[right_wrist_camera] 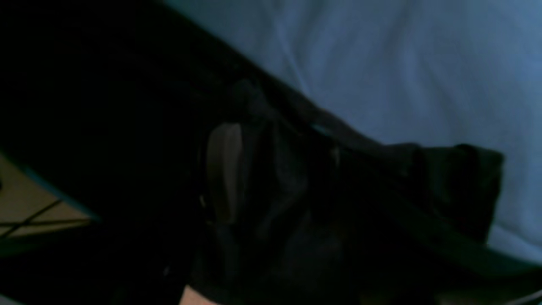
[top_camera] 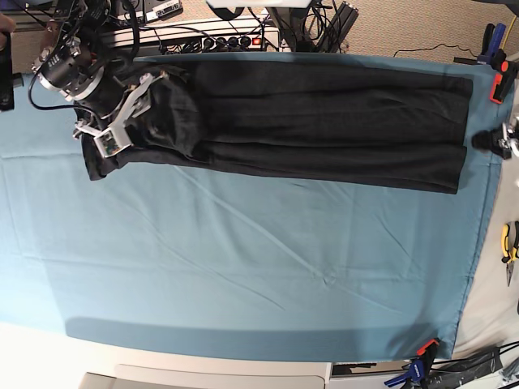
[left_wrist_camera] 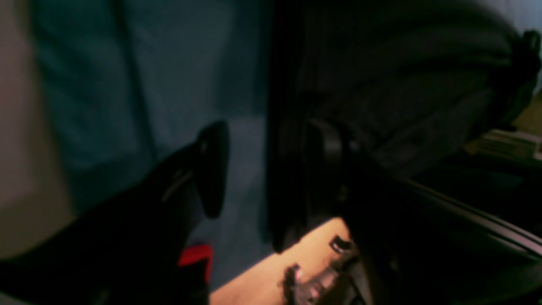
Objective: Fold the T-shirt properly
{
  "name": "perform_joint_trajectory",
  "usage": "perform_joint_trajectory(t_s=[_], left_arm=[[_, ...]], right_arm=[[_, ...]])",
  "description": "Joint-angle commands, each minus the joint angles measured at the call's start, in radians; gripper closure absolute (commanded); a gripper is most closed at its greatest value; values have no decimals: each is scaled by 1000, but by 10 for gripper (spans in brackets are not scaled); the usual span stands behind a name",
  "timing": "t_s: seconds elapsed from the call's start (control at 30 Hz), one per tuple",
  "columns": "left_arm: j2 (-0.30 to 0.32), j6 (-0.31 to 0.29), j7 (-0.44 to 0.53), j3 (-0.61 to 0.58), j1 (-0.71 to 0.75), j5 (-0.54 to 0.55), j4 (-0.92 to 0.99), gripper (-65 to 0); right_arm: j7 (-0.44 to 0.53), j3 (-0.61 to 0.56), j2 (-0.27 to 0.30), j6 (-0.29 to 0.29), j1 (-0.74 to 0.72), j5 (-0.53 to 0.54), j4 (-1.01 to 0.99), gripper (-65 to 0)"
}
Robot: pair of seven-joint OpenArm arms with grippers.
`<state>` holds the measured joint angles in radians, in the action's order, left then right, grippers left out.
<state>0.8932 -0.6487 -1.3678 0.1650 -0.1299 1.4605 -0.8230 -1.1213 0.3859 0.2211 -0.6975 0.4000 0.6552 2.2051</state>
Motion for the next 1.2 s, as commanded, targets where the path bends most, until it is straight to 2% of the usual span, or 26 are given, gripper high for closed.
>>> perform_joint_trajectory(t_s=[0.0, 0.27, 0.4, 1.17], left_arm=[[19, -2, 7, 8, -17, 23, -5, -305], [-73, -3, 6, 8, -17, 23, 32, -305], [-99, -6, 6, 8, -16, 23, 41, -305], [-101, -9, -12, 8, 66, 23, 40, -305]], right_arm=[[33, 19, 3, -1, -4, 13, 17, -256], [34, 40, -3, -1, -4, 13, 17, -256], [34, 40, -3, -1, -4, 13, 16, -256], [37, 40, -2, -1, -4, 13, 17, -256]])
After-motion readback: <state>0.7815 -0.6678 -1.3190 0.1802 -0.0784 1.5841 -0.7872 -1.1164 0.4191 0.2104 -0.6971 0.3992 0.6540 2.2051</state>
